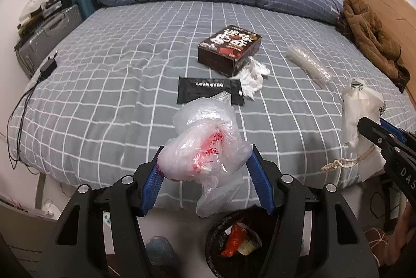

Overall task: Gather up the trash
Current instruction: 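Carry both held plastic bags over the black trash bin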

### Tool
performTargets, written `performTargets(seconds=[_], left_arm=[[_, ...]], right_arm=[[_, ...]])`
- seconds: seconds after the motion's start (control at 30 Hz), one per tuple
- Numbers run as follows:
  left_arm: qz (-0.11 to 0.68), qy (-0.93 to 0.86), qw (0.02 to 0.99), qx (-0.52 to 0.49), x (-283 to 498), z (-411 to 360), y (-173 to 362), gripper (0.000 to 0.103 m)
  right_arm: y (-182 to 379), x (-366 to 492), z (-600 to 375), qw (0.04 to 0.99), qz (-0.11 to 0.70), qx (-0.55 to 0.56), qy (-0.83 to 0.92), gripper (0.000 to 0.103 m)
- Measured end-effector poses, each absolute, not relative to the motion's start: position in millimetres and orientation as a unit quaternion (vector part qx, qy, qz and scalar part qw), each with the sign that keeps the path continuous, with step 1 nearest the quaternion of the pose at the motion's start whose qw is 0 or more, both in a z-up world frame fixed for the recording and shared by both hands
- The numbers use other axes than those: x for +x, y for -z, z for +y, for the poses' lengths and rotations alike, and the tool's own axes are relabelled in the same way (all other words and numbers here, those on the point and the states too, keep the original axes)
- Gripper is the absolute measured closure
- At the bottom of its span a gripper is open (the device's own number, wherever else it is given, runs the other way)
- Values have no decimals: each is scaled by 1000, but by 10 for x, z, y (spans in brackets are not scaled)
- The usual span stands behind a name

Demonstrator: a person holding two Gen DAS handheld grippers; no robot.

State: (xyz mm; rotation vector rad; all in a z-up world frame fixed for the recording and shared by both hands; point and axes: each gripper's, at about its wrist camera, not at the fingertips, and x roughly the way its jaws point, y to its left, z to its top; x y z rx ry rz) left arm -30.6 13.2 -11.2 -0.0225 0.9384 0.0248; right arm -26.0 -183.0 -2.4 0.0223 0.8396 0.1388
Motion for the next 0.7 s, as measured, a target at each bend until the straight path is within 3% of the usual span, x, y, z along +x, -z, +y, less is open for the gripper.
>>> performTargets(seconds=[0.7], left_arm=[[486, 14, 874, -22, -829, 1, 471, 43]], right_arm=[[388, -815, -1826, 894, 443, 22, -64, 74]])
